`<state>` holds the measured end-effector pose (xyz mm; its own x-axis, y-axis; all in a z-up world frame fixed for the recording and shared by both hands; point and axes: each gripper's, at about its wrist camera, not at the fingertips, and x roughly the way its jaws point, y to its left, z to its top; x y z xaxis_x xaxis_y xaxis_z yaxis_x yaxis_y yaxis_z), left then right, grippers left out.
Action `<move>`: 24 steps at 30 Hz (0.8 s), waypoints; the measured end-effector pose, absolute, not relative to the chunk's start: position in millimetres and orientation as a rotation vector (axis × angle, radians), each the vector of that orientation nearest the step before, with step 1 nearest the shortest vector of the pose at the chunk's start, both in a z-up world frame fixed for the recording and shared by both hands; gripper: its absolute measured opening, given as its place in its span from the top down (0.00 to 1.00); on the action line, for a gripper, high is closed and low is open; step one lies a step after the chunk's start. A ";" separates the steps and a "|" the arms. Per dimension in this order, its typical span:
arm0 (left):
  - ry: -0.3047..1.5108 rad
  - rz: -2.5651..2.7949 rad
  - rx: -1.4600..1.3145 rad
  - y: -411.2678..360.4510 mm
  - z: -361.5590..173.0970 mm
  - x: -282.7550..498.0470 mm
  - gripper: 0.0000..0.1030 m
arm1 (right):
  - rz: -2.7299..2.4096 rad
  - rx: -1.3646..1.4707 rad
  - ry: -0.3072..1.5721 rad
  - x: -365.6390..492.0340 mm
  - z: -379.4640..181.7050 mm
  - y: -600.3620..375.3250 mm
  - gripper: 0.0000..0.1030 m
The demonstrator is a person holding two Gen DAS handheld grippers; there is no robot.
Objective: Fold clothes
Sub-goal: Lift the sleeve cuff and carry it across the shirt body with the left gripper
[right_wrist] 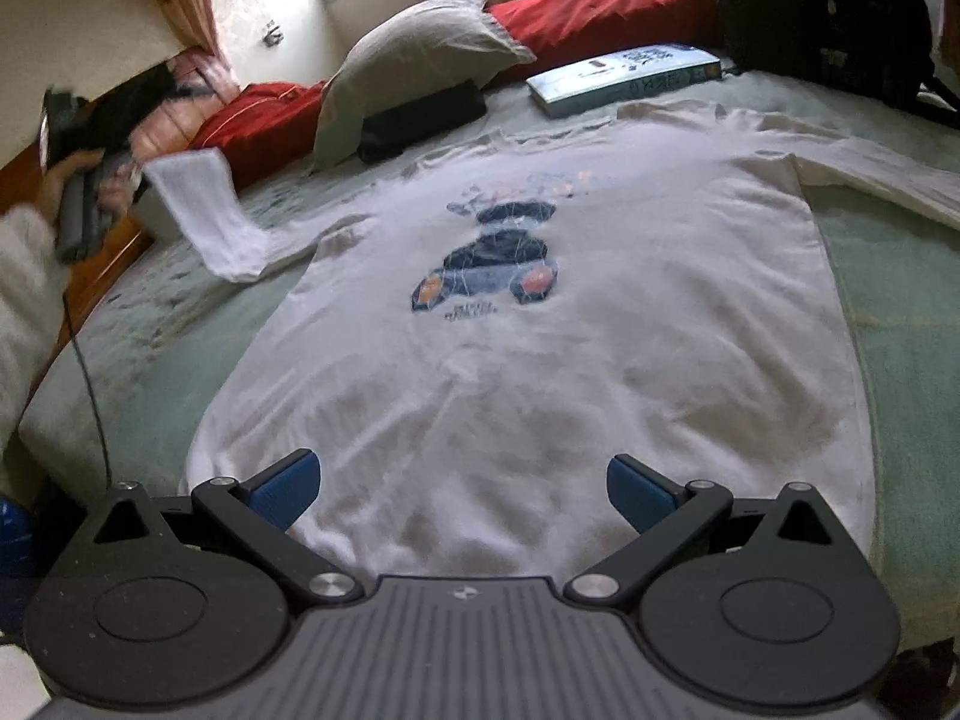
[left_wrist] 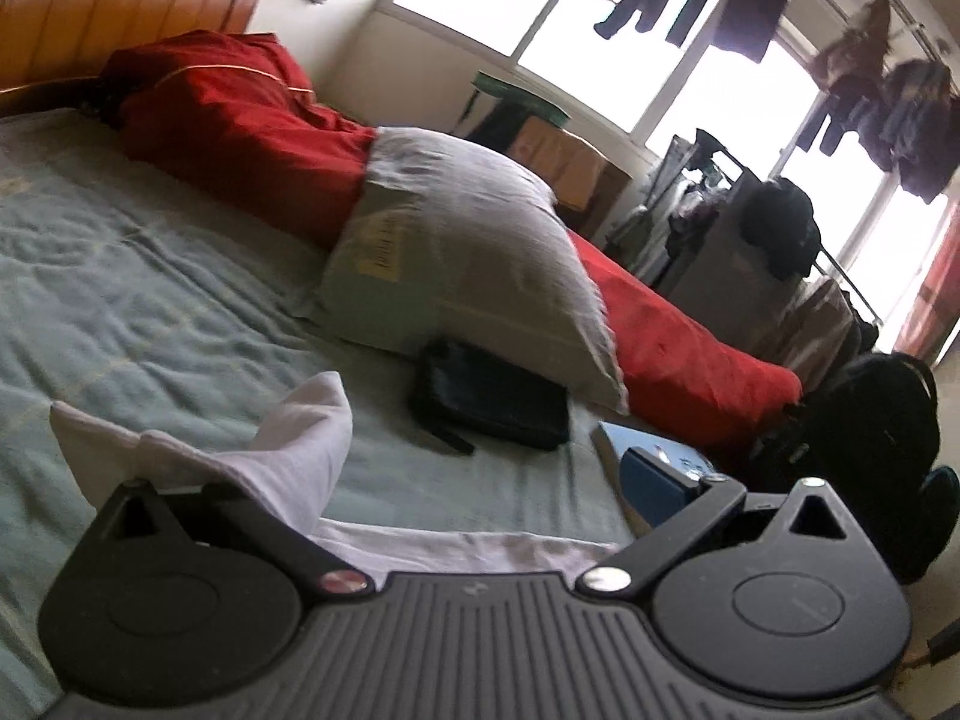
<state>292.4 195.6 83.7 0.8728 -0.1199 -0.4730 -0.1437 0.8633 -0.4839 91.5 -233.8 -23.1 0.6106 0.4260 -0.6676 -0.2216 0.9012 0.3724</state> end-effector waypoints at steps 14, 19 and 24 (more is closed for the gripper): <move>0.574 -0.062 -0.440 71.7 108.9 329.1 0.01 | 0.383 0.282 0.791 66.9 -27.3 -281.8 0.00; 0.596 -0.081 -0.405 34.7 108.8 341.3 0.01 | 0.397 0.306 0.781 63.3 -30.0 -296.0 0.00; 0.614 -0.099 -0.374 1.5 108.6 350.6 0.01 | 0.408 0.311 0.766 59.3 -31.8 -305.3 0.00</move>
<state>350.6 1.5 108.6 0.8147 -0.2007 -0.5441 -0.0194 0.9283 -0.3714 59.3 -305.3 -31.8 0.6497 0.4632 -0.6027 -0.2414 0.8776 0.4143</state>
